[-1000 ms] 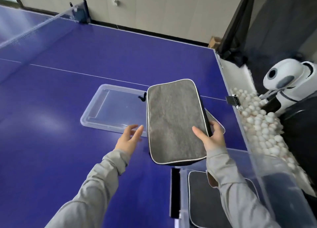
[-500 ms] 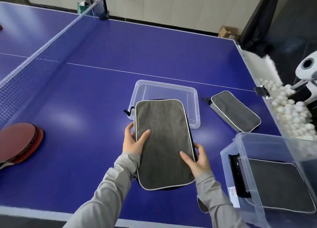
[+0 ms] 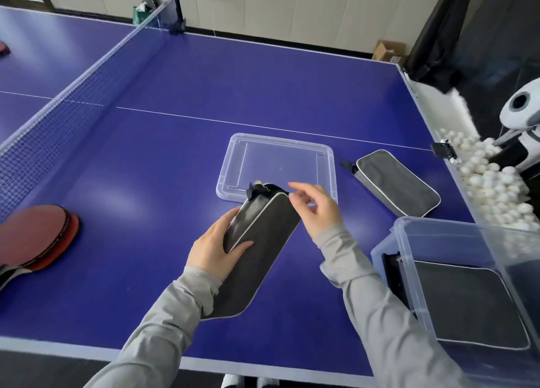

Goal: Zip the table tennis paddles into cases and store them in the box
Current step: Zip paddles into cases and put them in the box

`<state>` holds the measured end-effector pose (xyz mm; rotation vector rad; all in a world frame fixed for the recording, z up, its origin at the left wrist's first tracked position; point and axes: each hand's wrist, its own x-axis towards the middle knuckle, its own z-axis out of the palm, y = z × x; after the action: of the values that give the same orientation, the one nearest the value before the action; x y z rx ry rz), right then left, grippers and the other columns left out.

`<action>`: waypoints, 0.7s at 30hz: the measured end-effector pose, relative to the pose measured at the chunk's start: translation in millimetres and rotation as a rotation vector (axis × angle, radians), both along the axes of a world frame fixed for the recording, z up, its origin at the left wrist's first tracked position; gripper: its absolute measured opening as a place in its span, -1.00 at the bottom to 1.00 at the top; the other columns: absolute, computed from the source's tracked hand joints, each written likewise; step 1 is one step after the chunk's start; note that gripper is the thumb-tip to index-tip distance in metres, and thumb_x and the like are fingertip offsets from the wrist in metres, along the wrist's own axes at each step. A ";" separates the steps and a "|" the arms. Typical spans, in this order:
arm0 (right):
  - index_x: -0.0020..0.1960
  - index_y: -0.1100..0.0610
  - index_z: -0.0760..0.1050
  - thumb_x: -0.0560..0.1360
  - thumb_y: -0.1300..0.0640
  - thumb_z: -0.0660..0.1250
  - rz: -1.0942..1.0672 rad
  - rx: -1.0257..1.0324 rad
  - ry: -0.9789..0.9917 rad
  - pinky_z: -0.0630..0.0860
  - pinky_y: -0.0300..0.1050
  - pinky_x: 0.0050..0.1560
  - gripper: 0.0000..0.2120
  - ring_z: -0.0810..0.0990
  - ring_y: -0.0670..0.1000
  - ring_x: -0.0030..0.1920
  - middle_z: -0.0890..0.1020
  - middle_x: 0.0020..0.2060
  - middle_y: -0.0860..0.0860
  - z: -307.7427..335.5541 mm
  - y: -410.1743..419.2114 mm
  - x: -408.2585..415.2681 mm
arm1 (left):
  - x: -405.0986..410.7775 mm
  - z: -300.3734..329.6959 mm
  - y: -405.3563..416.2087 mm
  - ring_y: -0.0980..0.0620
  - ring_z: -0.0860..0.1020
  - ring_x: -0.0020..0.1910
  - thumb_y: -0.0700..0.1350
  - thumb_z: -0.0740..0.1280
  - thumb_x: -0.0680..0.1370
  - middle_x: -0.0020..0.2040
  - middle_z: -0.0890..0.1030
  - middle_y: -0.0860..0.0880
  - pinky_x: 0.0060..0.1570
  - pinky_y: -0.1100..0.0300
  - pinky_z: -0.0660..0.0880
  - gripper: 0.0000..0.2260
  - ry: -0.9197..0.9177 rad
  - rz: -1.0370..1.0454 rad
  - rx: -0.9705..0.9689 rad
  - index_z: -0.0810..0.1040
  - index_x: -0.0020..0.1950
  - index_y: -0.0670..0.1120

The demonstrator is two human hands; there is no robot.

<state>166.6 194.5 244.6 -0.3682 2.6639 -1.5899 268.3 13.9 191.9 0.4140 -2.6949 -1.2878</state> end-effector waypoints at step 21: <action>-0.28 0.17 0.55 0.35 0.18 0.48 0.002 0.124 0.002 0.46 -0.32 -0.25 -0.87 0.46 -0.13 -0.41 0.55 -0.43 -0.05 14.3 6.7 -10.4 | 26.1 8.6 10.4 0.18 0.52 0.02 -0.05 0.49 0.39 0.07 0.50 0.30 0.03 0.27 0.46 -0.48 0.191 -0.140 -0.126 0.44 0.31 0.14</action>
<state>156.2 201.2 258.8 -0.3689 2.7446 -1.4147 294.4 24.4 200.5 0.0842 -2.6625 -1.1180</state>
